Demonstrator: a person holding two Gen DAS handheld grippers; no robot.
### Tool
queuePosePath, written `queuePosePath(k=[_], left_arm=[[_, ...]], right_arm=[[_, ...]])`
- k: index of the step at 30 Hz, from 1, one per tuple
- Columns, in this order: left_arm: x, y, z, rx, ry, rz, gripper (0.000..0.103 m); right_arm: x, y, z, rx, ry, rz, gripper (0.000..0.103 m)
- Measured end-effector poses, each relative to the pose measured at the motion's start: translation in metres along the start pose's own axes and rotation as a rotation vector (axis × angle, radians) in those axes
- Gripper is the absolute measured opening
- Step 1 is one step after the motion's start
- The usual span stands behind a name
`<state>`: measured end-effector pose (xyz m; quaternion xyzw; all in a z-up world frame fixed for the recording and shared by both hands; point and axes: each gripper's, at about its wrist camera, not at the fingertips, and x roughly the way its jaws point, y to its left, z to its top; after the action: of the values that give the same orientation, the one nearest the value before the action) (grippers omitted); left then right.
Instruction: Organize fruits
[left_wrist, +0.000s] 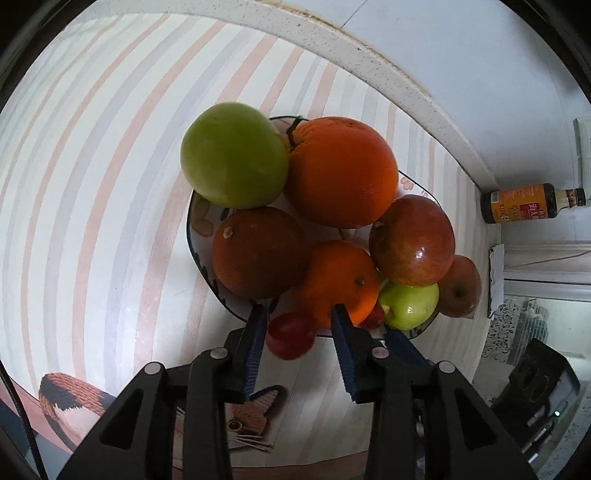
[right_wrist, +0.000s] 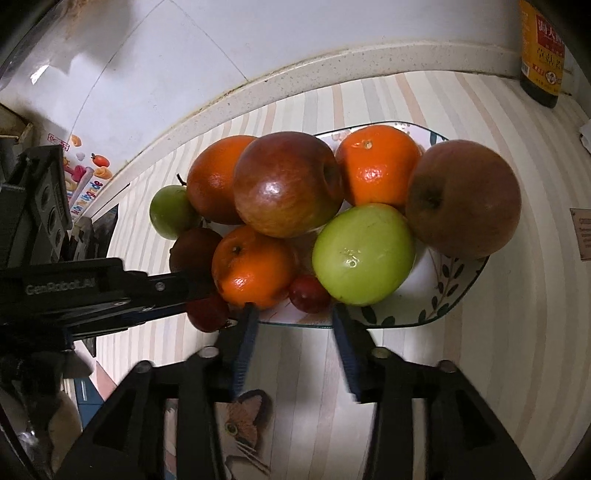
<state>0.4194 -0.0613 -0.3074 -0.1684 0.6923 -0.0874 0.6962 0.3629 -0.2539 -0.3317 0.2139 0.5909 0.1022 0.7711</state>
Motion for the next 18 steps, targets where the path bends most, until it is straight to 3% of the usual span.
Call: queuePosePath(k=[4, 9, 11, 13, 18], left_arm=[[-0.013, -0.005, -0.002, 0.029, -0.042, 0.042, 0.037], [-0.038, -0.005, -0.011, 0.08, -0.13, 0.162, 0.075], [-0.043, -0.003, -0.024, 0.114, -0.156, 0.241, 0.077], [-0.041, 0.0, -0.04, 0.131, -0.144, 0.243, 0.077], [-0.002, -0.001, -0.09, 0.176, -0.023, 0.226, 0.076]], right_arm=[[-0.016, -0.002, 0.0, 0.015, -0.009, 0.0, 0.07], [-0.046, -0.011, -0.006, 0.029, -0.028, -0.036, 0.086], [-0.055, -0.014, -0.01, 0.012, -0.022, -0.049, 0.086], [-0.06, -0.017, -0.018, 0.003, -0.018, -0.065, 0.086], [-0.065, -0.033, -0.037, 0.014, -0.004, -0.079, 0.086]])
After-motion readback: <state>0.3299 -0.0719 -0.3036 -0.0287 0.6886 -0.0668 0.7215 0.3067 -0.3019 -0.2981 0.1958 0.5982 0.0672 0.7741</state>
